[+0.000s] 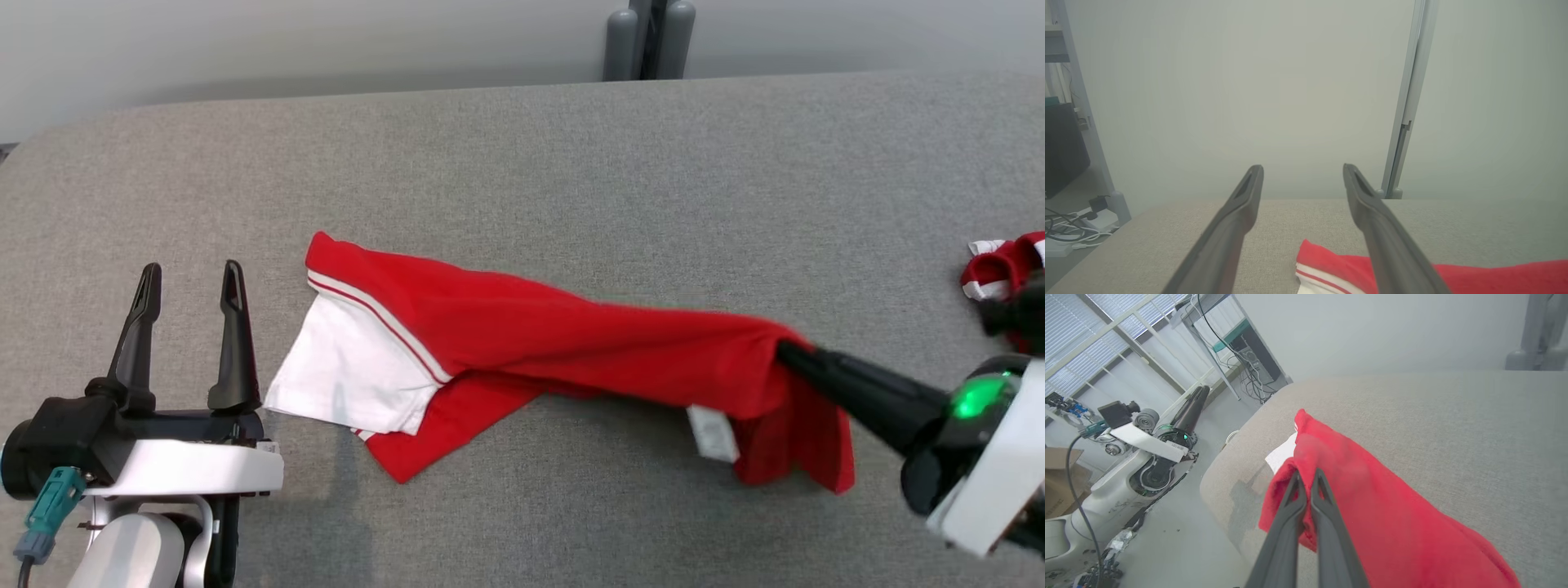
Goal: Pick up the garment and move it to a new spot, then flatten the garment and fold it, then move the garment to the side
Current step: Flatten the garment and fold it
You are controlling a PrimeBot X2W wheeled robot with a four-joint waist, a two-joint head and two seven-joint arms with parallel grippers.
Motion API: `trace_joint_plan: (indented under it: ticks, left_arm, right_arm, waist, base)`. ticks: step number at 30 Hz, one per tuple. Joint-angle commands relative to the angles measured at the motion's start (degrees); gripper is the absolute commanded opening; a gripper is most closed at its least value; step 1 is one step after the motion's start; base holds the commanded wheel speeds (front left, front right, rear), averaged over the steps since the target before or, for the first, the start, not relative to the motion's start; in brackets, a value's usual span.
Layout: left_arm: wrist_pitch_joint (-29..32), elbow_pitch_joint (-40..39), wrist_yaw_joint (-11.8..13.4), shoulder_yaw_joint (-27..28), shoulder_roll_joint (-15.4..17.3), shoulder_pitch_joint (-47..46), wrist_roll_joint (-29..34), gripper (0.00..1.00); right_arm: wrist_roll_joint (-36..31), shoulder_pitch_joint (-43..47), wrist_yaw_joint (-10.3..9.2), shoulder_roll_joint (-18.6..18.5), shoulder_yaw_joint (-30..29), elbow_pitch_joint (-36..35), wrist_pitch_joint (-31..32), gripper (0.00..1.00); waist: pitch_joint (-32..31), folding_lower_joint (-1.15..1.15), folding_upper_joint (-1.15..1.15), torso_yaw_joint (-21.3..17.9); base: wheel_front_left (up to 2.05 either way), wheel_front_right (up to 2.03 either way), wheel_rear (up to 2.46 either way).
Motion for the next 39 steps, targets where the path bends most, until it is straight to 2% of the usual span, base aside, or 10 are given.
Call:
trace_joint_plan:
  ticks: [1,7,14,15,16,17,26,30,33,39]
  left_arm:
    - [-0.3,-0.3,0.1,0.1,0.1,-0.6,0.4,1.00]
    - [-0.1,0.0,-0.7,-0.9,-0.2,-3.1,0.6,1.00]
    - [-0.2,1.2,-1.9,-2.7,-1.2,-6.7,1.1,1.00]
    - [-0.2,1.5,-2.1,-2.7,-1.4,-7.1,1.2,1.00]
    - [-0.2,1.8,-2.3,-2.8,-1.4,-7.4,1.3,1.00]
    - [-0.2,1.9,-2.2,-2.9,-1.5,-7.7,1.3,1.00]
    - [-0.3,3.5,-2.4,-2.3,-1.4,-7.4,1.3,1.00]
    - [-0.4,4.0,-1.9,-1.6,-1.3,-6.2,1.0,1.00]
    - [-0.4,4.2,-1.6,-1.0,-1.1,-5.3,0.7,1.00]
    - [-0.4,4.7,-1.0,-0.2,-0.8,-2.8,0.5,1.00]
  right_arm:
    - [1.5,-1.4,0.00,0.7,-1.4,2.5,0.2,0.00]
    - [4.1,-7.9,0.00,2.9,-1.4,17.8,1.7,0.00]
    - [1.7,-15.5,0.00,1.9,3.8,32.7,-3.0,0.01]
    - [1.2,-16.2,0.00,1.4,4.7,34.0,-4.4,0.32]
    - [0.2,-16.7,0.00,0.7,5.6,35.2,-6.0,0.80]
    - [-0.1,-17.2,0.00,0.4,6.5,36.4,-7.6,1.00]
    - [-3.8,-17.4,0.00,-2.2,8.9,42.6,-26.1,1.00]
    - [-8.2,-16.4,0.00,-2.0,7.2,45.2,-38.5,1.00]
    - [-12.4,-15.8,0.00,-0.8,4.4,46.7,-45.4,1.00]
    - [-27.6,-13.5,0.00,5.5,-5.0,43.6,-47.5,1.00]
  waist:
    - [0.7,0.00,0.00,0.1]
    - [4.0,0.00,0.00,0.9]
    - [7.5,0.00,0.00,2.6]
    - [7.8,0.00,0.00,2.7]
    - [7.9,0.00,0.00,2.7]
    - [8.0,0.00,0.00,2.6]
    - [6.9,0.00,0.00,0.7]
    - [5.4,0.00,0.00,-0.7]
    - [4.0,0.00,0.00,-1.7]
    - [0.8,0.00,0.00,-3.3]
  base:
    - [0.00,0.00,0.00]
    - [0.00,0.00,0.00]
    - [0.00,0.00,0.00]
    - [0.00,0.00,0.00]
    - [0.00,0.00,0.00]
    - [0.00,0.00,0.00]
    - [0.00,0.00,0.00]
    - [0.00,0.00,0.00]
    - [0.00,0.00,0.00]
    - [0.00,0.00,0.00]
